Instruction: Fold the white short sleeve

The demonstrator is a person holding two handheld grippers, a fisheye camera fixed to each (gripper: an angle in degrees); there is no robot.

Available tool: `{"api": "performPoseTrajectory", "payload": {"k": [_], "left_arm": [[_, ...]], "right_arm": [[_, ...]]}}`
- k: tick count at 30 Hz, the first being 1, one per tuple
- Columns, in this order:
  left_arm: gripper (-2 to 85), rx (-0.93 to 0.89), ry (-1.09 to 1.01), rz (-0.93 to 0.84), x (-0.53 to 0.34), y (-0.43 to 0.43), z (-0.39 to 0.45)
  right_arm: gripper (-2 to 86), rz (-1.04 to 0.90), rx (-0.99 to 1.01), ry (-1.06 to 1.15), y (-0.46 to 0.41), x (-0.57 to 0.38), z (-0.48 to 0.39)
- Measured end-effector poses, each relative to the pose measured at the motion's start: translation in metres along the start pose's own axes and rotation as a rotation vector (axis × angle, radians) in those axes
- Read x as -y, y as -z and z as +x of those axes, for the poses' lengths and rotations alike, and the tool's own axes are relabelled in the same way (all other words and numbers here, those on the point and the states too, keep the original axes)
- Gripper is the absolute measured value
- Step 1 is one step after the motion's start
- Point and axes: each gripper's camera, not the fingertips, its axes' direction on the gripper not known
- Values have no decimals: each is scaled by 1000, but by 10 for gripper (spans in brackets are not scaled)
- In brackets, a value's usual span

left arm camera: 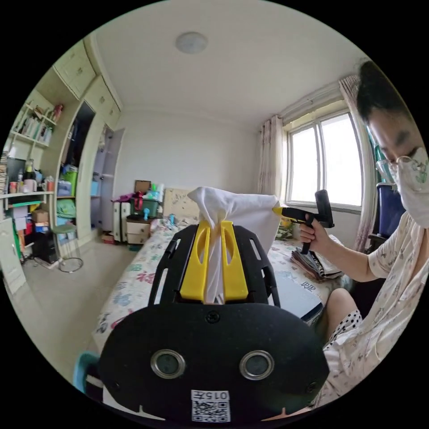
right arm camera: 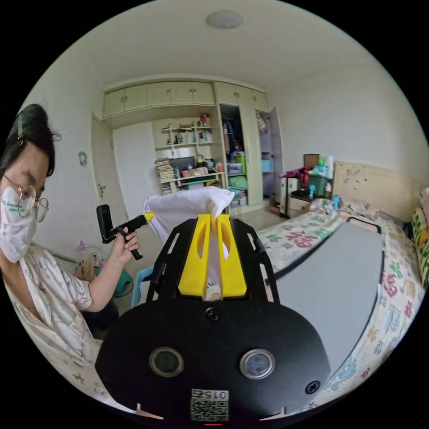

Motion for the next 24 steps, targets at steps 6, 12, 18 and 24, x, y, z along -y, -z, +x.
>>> {"api": "performPoseTrajectory", "payload": {"k": [6,12,18,24], "left_arm": [[32,363,51,-49,-40,256,29],[31,534,296,-121,-123,431,58],[28,669,447,-87,-198,523,106],[28,650,576,-86,-230,559,116]], "right_arm": [[16,-162,272,44,-95,-132,-45],[13,-384,463,96,-176,-274,-86],[11,-557,501,292,-200,-403,-114],[11,-710,481,300,-246,-508,-103]]}}
